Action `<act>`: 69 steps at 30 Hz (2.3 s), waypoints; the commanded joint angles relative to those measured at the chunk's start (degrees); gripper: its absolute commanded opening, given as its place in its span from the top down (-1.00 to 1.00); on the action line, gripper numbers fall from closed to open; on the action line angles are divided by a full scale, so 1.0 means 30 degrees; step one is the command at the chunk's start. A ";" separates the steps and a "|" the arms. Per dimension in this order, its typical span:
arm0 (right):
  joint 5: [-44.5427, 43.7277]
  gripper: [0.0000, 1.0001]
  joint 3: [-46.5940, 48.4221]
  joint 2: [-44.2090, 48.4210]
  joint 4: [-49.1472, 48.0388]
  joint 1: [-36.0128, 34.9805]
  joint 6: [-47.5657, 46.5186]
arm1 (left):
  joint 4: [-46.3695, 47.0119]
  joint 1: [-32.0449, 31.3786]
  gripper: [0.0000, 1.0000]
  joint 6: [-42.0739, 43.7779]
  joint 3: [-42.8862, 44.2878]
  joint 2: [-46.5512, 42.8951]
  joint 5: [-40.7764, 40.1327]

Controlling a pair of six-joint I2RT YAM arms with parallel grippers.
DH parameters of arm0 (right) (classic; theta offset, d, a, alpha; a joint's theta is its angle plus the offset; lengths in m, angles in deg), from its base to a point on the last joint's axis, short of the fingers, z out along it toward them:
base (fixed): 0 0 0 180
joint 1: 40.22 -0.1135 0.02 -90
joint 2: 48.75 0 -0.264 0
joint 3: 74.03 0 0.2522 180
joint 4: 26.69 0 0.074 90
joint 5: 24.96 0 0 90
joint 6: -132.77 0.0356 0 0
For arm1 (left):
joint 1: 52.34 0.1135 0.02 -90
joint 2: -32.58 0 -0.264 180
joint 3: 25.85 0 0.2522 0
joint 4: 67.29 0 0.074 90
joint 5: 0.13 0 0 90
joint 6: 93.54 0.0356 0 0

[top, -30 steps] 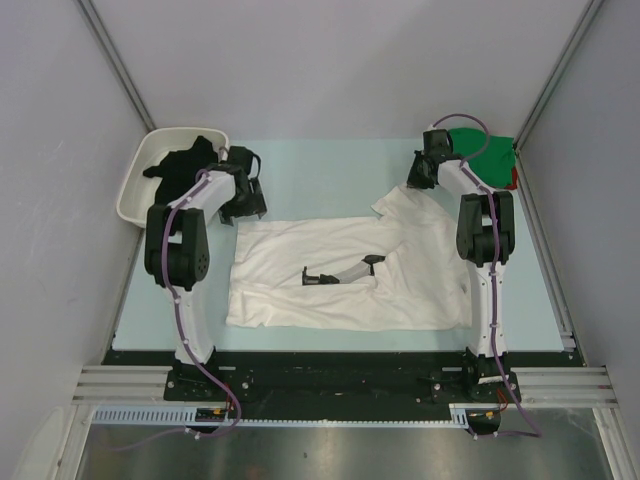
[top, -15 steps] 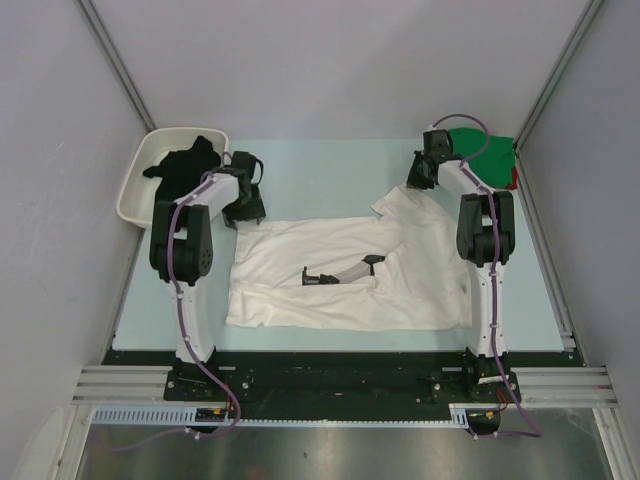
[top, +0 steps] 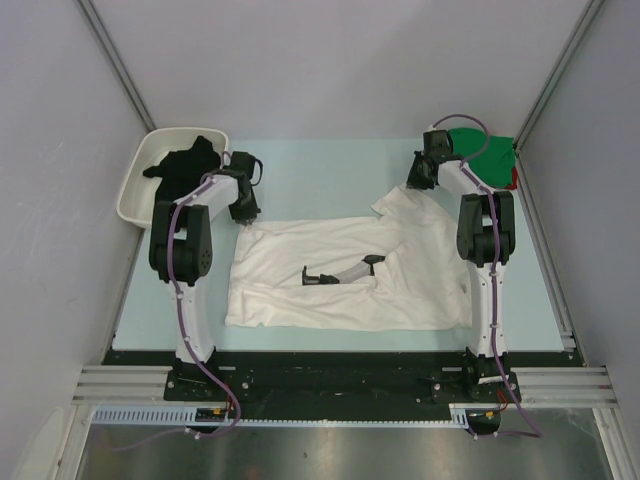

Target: Fold and stack the t-shirts

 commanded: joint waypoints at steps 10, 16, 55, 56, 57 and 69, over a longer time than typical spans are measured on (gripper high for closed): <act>-0.0092 1.00 -0.2103 0.2915 0.0550 0.0350 0.0075 | 0.0407 0.0238 1.00 0.0261 -0.0934 -0.1398 0.0121; -0.0004 1.00 -0.3654 0.4525 -0.0034 0.0410 0.0397 | 0.0583 0.0238 1.00 0.0261 -0.1548 -0.2570 0.0005; -0.4398 1.00 -1.6720 2.2189 0.2367 0.1728 0.0982 | -0.0323 -0.0493 1.00 0.0436 -0.8787 -1.1916 0.0297; -0.4544 1.00 -1.7042 2.2541 0.2570 0.1757 0.1070 | -0.0353 -0.0552 1.00 0.0407 -0.8787 -1.2063 0.0210; -0.4604 1.00 -1.7190 2.2835 0.2688 0.1728 0.1158 | -0.0354 -0.0582 1.00 0.0407 -0.8961 -1.2180 0.0123; -0.5101 1.00 -2.0441 2.7873 0.4767 0.1816 0.3295 | -0.1083 -0.0699 1.00 -0.0032 -1.0807 -1.5110 -0.0142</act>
